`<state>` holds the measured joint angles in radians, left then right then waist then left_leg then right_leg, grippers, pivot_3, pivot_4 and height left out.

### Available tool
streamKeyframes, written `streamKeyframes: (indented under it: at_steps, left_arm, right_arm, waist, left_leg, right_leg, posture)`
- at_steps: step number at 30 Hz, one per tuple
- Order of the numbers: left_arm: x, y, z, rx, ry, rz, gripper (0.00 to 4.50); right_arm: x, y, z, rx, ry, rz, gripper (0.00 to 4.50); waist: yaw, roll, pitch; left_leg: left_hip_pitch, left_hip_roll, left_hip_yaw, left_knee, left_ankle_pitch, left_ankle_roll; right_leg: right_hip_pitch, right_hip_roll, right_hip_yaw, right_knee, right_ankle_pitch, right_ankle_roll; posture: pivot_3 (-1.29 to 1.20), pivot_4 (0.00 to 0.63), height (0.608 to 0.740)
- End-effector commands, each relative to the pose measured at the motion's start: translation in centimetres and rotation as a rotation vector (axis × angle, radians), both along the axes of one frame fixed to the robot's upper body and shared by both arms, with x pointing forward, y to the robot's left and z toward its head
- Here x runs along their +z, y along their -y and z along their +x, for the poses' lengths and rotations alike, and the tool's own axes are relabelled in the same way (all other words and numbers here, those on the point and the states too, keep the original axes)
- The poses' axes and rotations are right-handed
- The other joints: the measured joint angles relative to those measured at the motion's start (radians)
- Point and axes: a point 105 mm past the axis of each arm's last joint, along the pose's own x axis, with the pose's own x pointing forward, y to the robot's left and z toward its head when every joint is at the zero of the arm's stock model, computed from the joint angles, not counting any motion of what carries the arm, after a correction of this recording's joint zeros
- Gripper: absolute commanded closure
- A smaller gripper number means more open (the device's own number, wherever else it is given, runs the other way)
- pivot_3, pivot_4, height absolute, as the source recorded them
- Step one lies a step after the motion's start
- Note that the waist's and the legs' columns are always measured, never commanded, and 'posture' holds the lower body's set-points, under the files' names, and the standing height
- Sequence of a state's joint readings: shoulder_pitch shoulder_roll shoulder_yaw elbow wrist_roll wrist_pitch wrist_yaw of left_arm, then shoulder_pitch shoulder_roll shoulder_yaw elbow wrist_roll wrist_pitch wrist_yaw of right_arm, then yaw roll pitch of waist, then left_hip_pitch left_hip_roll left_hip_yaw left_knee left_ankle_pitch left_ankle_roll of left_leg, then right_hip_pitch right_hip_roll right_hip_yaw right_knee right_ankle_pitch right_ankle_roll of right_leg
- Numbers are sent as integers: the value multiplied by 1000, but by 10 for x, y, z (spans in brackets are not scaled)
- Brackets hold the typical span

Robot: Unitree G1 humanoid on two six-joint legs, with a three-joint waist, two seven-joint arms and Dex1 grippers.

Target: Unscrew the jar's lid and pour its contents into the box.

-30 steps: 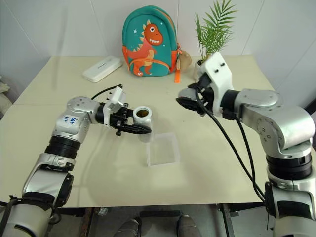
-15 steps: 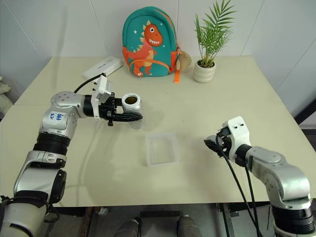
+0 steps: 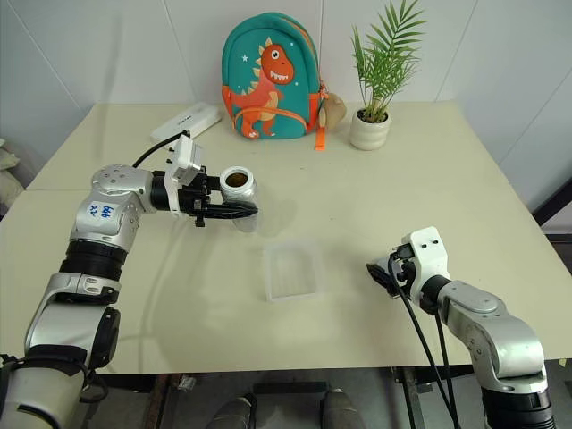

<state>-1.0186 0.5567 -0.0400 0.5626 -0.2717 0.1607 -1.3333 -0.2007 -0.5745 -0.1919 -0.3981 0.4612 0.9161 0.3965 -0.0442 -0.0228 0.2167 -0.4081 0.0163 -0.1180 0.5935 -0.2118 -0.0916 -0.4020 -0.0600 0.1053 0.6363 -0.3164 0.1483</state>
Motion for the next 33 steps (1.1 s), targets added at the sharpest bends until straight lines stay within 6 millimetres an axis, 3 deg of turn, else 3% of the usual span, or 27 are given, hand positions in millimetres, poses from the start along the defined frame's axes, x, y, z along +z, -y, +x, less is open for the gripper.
streamKeyframes:
  at_steps: [1, 4, 6, 10, 12, 14, 16, 21, 26, 33]
  left_arm:
    - [20, 3, -2, -17, 80, -9, 2410]
    - [21, 4, -2, -20, 89, -9, 2410]
    - [24, 6, -1, -20, 116, -9, 2410]
    - [32, 14, 7, 20, 261, 6, 2410]
    - [32, 19, 11, 32, 338, 43, 2410]
    - [30, 22, 15, 41, 396, 68, 2410]
    - [30, 27, 17, 39, 450, 84, 2410]
    - [13, 54, 6, -110, 905, 306, 2410]
    - [6, 62, -7, -220, 1164, 384, 2410]
    - [15, 73, -8, -182, 1478, 439, 2410]
  right_arm:
    - [13, -3, -5, 34, 51, -28, 42]
    - [18, -2, -8, 42, 62, -39, 42]
    - [32, -7, -14, 106, 125, -60, 42]
    - [75, -24, -49, 353, 343, 34, 42]
    - [82, -35, -75, 510, 342, 99, 42]
    - [83, -37, -88, 580, 313, 126, 42]
    - [85, -34, -92, 593, 289, 132, 42]
    - [89, -24, -105, 619, 245, 124, 42]
    - [88, -18, -98, 556, 265, 102, 42]
    - [82, -25, -90, 551, 266, 111, 42]
  waist:
    - [1, 0, 0]
    - [1, 0, 0]
    - [3, 0, 0]
    - [12, 0, 0]
    - [16, 0, 0]
    - [16, 0, 0]
    - [15, 0, 0]
    - [20, -1, 0]
    - [15, -1, 0]
    - [19, -1, 0]
  left_leg:
    - [0, 0, 0, 0, 0, 0]
    - [0, 0, 0, 0, 0, 0]
    - [0, 0, 0, 0, 0, 0]
    - [0, 0, 0, 0, 0, 0]
    - [0, 0, 0, 0, 0, 0]
    - [1, 0, 0, 0, 0, 0]
    - [2, 0, 0, 1, 0, 0]
    - [2, 0, 0, 3, 0, 1]
    - [2, 0, 1, 3, 0, 1]
    - [2, -1, 1, 4, 0, 1]
  right_leg:
    - [0, 0, 0, 0, 0, 0]
    - [0, 0, 0, 0, 0, 0]
    - [0, 0, 0, 0, 0, 0]
    - [0, 0, 0, 0, 0, 0]
    - [1, 0, 0, -1, 0, 1]
    - [4, 0, 0, -3, 0, 1]
    - [7, 0, 0, -5, 1, 2]
    - [9, 0, 0, -9, 3, 3]
    - [8, 0, 1, -9, 3, 3]
    - [9, 0, 2, -9, 4, 5]
  posture:
    - [0, 150, 740]
    - [0, 150, 740]
    - [0, 150, 740]
    - [0, 150, 740]
    - [0, 150, 740]
    - [0, 150, 740]
    - [0, 150, 740]
    - [0, 150, 740]
    - [0, 150, 740]
    - [0, 150, 740]
